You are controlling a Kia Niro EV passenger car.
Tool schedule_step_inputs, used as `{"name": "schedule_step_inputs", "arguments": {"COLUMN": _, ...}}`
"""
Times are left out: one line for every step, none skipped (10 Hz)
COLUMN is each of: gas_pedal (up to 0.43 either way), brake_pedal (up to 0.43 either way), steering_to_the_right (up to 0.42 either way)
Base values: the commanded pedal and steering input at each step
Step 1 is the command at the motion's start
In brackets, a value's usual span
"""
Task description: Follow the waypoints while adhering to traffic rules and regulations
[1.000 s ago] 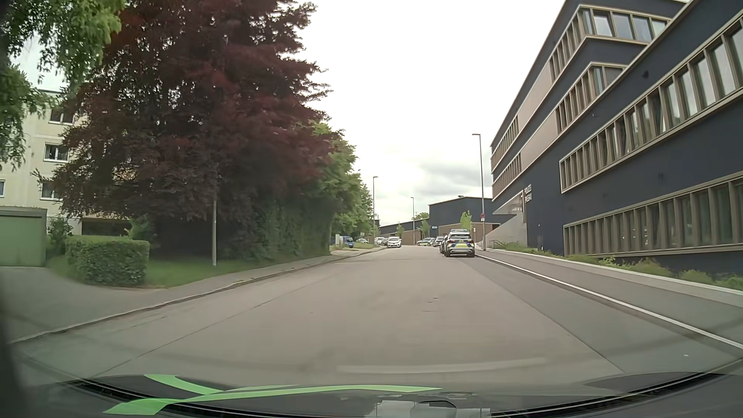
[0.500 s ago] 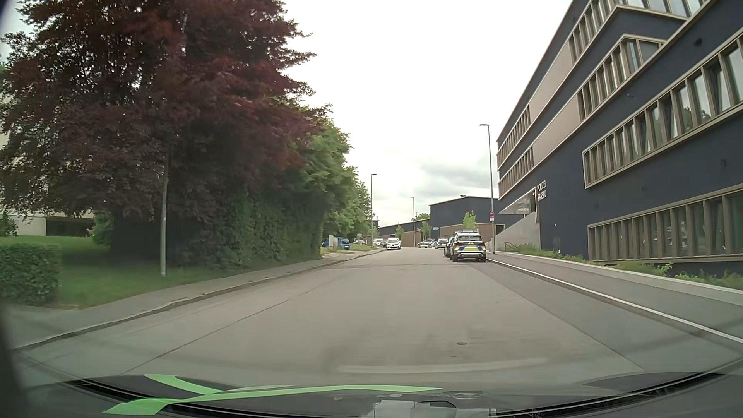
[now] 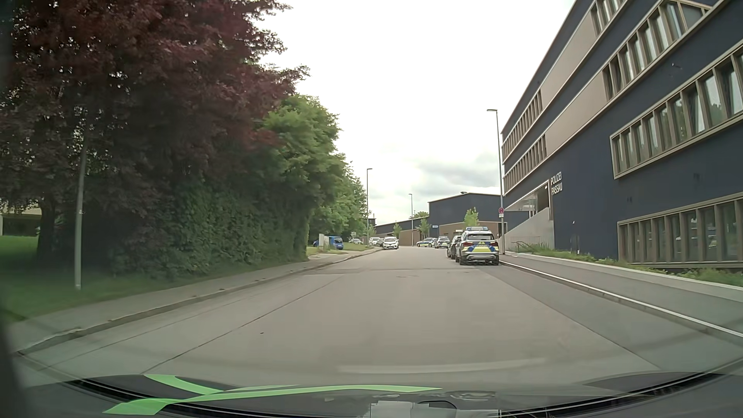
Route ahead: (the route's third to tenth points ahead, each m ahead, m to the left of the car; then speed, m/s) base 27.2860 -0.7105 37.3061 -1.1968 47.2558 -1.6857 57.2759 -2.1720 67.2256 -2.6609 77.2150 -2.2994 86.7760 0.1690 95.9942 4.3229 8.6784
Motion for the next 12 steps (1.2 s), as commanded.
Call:
{"name": "schedule_step_inputs", "arguments": {"gas_pedal": 0.138, "brake_pedal": 0.0, "steering_to_the_right": 0.012}}
{"name": "schedule_step_inputs", "arguments": {"gas_pedal": 0.138, "brake_pedal": 0.0, "steering_to_the_right": 0.014}}
{"name": "schedule_step_inputs", "arguments": {"gas_pedal": 0.138, "brake_pedal": 0.0, "steering_to_the_right": 0.015}}
{"name": "schedule_step_inputs", "arguments": {"gas_pedal": 0.138, "brake_pedal": 0.0, "steering_to_the_right": 0.016}}
{"name": "schedule_step_inputs", "arguments": {"gas_pedal": 0.138, "brake_pedal": 0.0, "steering_to_the_right": 0.016}}
{"name": "schedule_step_inputs", "arguments": {"gas_pedal": 0.138, "brake_pedal": 0.0, "steering_to_the_right": 0.016}}
{"name": "schedule_step_inputs", "arguments": {"gas_pedal": 0.138, "brake_pedal": 0.0, "steering_to_the_right": 0.016}}
{"name": "schedule_step_inputs", "arguments": {"gas_pedal": 0.138, "brake_pedal": 0.0, "steering_to_the_right": 0.016}}
{"name": "schedule_step_inputs", "arguments": {"gas_pedal": 0.138, "brake_pedal": 0.0, "steering_to_the_right": 0.015}}
{"name": "schedule_step_inputs", "arguments": {"gas_pedal": 0.138, "brake_pedal": 0.0, "steering_to_the_right": 0.013}}
{"name": "schedule_step_inputs", "arguments": {"gas_pedal": 0.138, "brake_pedal": 0.0, "steering_to_the_right": 0.012}}
{"name": "schedule_step_inputs", "arguments": {"gas_pedal": 0.138, "brake_pedal": 0.0, "steering_to_the_right": 0.009}}
